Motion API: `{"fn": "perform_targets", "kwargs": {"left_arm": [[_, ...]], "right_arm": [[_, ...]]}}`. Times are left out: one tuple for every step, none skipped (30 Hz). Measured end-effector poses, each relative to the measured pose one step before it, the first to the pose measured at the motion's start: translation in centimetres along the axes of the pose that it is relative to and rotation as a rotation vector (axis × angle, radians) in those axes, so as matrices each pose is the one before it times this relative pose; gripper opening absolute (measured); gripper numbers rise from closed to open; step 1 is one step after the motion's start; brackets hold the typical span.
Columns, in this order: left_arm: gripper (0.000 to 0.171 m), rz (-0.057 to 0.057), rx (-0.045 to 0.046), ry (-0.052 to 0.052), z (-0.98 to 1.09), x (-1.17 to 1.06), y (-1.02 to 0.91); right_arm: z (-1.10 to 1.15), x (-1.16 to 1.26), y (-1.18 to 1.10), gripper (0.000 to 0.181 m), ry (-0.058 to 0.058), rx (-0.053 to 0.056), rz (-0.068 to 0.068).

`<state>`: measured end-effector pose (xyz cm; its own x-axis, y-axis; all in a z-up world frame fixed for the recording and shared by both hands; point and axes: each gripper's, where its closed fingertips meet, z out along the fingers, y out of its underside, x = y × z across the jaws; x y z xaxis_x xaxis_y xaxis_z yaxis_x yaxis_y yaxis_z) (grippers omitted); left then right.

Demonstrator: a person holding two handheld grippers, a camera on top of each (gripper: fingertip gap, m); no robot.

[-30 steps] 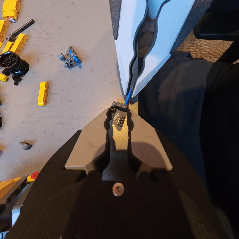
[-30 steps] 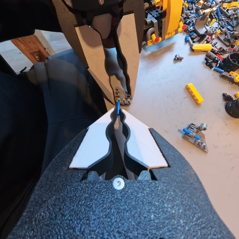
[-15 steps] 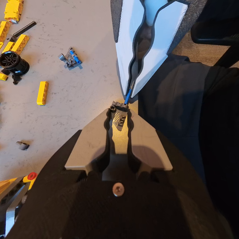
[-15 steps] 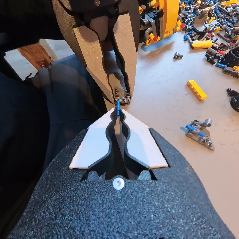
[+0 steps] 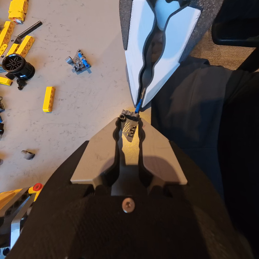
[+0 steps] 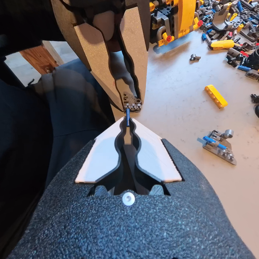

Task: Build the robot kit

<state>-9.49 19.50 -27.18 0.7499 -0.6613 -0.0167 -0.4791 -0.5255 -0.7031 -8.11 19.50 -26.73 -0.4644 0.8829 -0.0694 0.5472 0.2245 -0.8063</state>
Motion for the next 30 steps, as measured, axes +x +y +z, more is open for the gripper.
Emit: {"fn": "perform_targets", "kwargs": {"left_arm": [[0.024,0.0024,-0.00057,-0.0010,0.014,-0.001,-0.011],[0.024,0.0011,0.00095,0.0002,0.021,0.004,-0.028],[0.024,0.0026,0.00472,-0.0003,0.035,-0.015,-0.054],[0.024,-0.0006,0.00580,0.0022,0.047,0.028,-0.045],[0.024,-0.0027,0.00391,0.0037,0.033,0.042,-0.031],[0.024,-0.0004,0.00127,0.0018,0.011,0.021,-0.006],[0.024,0.0014,0.00019,0.0005,0.006,0.005,-0.007],[0.024,-0.0003,-0.00036,0.0004,0.003,0.002,0.000],[0.024,-0.0004,0.00000,0.0005,-0.002,0.003,-0.012],[0.024,0.0002,-0.00022,0.0000,0.003,0.006,-0.002],[0.024,0.0007,-0.00166,0.0001,0.011,0.012,-0.013],[0.024,0.0033,-0.00196,-0.0012,0.021,0.026,-0.023],[0.024,0.0028,-0.00217,-0.0017,0.035,0.017,-0.035],[0.024,0.0016,-0.00174,-0.0033,0.023,-0.004,-0.026],[0.024,0.0004,-0.00033,-0.0029,0.026,-0.013,-0.025],[0.024,0.0004,0.00000,-0.0009,0.020,-0.013,-0.020],[0.024,0.0017,0.00029,0.0004,0.026,0.017,-0.029],[0.024,0.0018,-0.00110,0.0000,0.027,0.040,-0.036],[0.024,0.0056,-0.00103,-0.0024,0.030,0.030,-0.041],[0.024,0.0066,-0.00114,-0.0039,0.013,0.008,-0.025],[0.024,0.0054,-0.00151,-0.0046,-0.003,-0.017,-0.006],[0.024,0.0028,-0.00013,-0.0034,-0.009,-0.018,0.007],[0.024,0.0008,0.00157,-0.0015,0.006,0.001,-0.005],[0.024,-0.0011,0.00151,-0.0010,-0.008,0.000,0.011],[0.023,0.0000,0.00220,-0.0002,-0.003,0.003,0.001],[0.023,-0.0002,0.00110,0.0005,-0.007,0.001,0.000],[0.023,-0.0010,-0.00003,0.0005,0.003,-0.006,0.013],[0.024,0.0003,0.00002,-0.0002,-0.014,-0.012,0.015],[0.024,0.0011,0.00097,-0.0005,0.000,0.005,-0.009],[0.024,0.0008,0.00054,-0.0011,-0.003,0.000,-0.003]], "right_arm": [[-0.081,-0.004,-0.040,0.003,-0.0057,0.0094,0.0115],[-0.074,-0.011,-0.052,0.003,-0.0021,0.0083,0.0057],[-0.070,-0.006,-0.007,0.003,0.0001,0.0023,-0.0007],[-0.066,-0.053,-0.025,0.003,-0.0020,0.0029,-0.0029],[-0.045,-0.029,0.030,0.003,-0.0005,-0.0020,-0.0022],[-0.019,-0.013,0.020,0.003,0.0001,-0.0017,-0.0032],[-0.027,-0.009,-0.015,0.003,-0.0008,-0.0016,-0.0002],[-0.017,0.002,-0.011,0.003,-0.0014,-0.0018,0.0012],[-0.005,-0.004,0.012,0.003,-0.0021,-0.0027,0.0014],[-0.001,-0.016,0.014,0.003,-0.0016,-0.0029,-0.0002],[0.010,-0.022,0.017,0.003,-0.0032,-0.0072,0.0005],[0.014,-0.025,0.063,0.003,-0.0047,-0.0156,-0.0030],[0.000,0.012,0.066,0.003,-0.0031,-0.0238,-0.0089],[-0.030,0.050,0.040,0.004,-0.0050,-0.0308,-0.0077],[-0.090,0.054,-0.026,0.003,-0.0083,-0.0338,-0.0066],[-0.149,0.032,-0.054,0.003,-0.0120,-0.0334,-0.0058],[-0.119,-0.033,0.001,0.004,-0.0203,-0.0367,0.0023],[-0.090,-0.034,0.044,0.004,-0.0242,-0.0349,0.0070],[-0.070,-0.037,0.050,0.004,-0.0268,-0.0302,0.0124],[-0.045,-0.013,0.030,0.004,-0.0248,-0.0244,0.0144],[-0.036,0.043,-0.002,0.003,-0.0170,-0.0178,0.0107],[-0.004,-0.006,0.027,0.003,-0.0142,-0.0154,0.0093],[0.008,0.001,0.039,0.004,-0.0079,-0.0117,0.0057],[-0.010,0.006,-0.033,0.004,-0.0021,-0.0034,-0.0011],[-0.007,-0.029,-0.010,0.004,-0.0014,-0.0019,-0.0012],[0.021,-0.053,-0.022,0.004,-0.0029,-0.0002,-0.0001],[0.018,-0.007,-0.026,0.003,-0.0011,0.0022,0.0023],[0.010,-0.007,-0.001,0.004,-0.0026,0.0024,0.0056],[0.048,-0.014,0.051,0.004,-0.0043,-0.0004,0.0075],[0.088,0.021,0.117,0.004,-0.0009,-0.0039,0.0033]]}}
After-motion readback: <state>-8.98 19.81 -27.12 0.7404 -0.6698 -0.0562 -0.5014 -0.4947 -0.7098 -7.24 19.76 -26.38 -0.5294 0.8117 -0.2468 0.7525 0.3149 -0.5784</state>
